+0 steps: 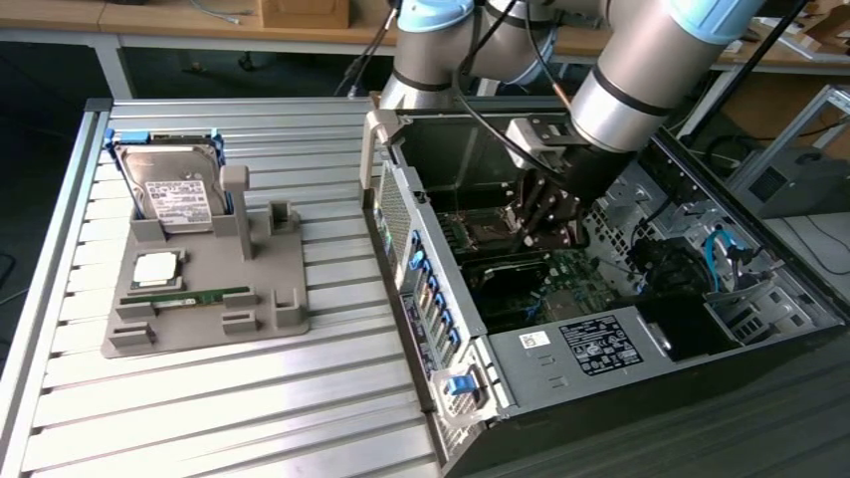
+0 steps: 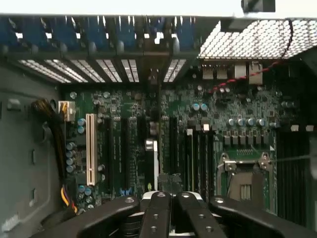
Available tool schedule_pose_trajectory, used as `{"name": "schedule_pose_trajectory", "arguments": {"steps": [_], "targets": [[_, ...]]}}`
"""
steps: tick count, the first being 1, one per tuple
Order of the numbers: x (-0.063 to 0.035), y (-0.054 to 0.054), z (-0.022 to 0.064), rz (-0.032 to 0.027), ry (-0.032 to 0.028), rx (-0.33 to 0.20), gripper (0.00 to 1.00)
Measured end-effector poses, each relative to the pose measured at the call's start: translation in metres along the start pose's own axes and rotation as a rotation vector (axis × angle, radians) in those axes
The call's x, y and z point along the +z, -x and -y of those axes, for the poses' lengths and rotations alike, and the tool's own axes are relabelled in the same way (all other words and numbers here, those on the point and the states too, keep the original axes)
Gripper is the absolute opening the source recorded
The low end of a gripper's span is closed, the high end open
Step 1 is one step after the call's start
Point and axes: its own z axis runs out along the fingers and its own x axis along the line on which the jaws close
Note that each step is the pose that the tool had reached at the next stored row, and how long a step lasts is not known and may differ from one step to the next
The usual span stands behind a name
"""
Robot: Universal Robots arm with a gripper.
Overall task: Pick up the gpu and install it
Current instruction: 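Press down on the gpu until it lock into place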
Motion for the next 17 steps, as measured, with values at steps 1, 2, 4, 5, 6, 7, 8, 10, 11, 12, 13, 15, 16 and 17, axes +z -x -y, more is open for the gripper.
{"name": "schedule_pose_trajectory", "arguments": {"steps": [1,2,4,5,6,7,8,10,11,12,13,15,16,17], "targets": [[-0.0003,0.000,0.0030,0.0038,0.0005,0.000,0.11],[-0.0005,0.000,0.0057,0.0073,0.0007,-0.001,0.11],[-0.0010,0.000,0.0113,0.0154,0.0012,-0.001,0.11],[-0.0013,0.000,0.0142,0.0200,0.0016,-0.002,0.11],[-0.0015,0.000,0.0170,0.0247,0.0018,-0.002,0.11],[-0.0017,0.000,0.0190,0.0280,0.0020,-0.002,0.11],[-0.0019,0.000,0.0206,0.0318,0.0022,-0.003,0.11],[-0.0020,0.000,0.0225,0.0396,0.0023,-0.003,0.11],[-0.0021,0.000,0.0229,0.0410,0.0024,-0.004,0.11],[-0.0021,0.000,0.0229,0.0437,0.0024,-0.004,0.11],[-0.0020,0.000,0.0229,0.0439,0.0024,-0.004,0.11],[-0.0021,0.000,0.0229,0.0439,0.0024,-0.004,0.11],[-0.0021,0.000,0.0230,0.0439,0.0024,-0.004,0.11],[-0.0021,0.000,0.0230,0.0439,0.0024,-0.004,0.11]]}}
